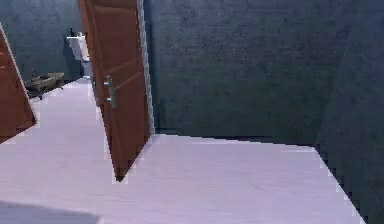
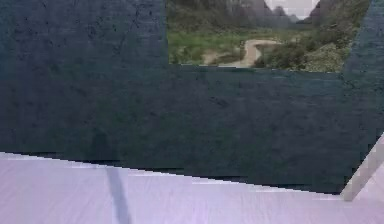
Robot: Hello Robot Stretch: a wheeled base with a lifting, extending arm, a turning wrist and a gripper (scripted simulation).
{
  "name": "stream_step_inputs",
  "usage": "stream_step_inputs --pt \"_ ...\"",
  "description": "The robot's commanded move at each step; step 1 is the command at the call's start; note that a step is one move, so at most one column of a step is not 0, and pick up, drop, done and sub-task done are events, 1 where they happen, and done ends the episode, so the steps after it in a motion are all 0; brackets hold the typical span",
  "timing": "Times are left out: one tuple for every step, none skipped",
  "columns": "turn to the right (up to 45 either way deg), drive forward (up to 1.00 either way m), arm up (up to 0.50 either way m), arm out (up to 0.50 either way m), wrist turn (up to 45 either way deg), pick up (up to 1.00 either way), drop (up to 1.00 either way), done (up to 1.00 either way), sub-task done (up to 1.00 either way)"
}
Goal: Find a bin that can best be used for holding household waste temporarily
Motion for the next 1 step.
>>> stream_step_inputs --pt "-24.0 0.00 0.00 0.00 0.0 0.00 0.00 0.00 0.00"
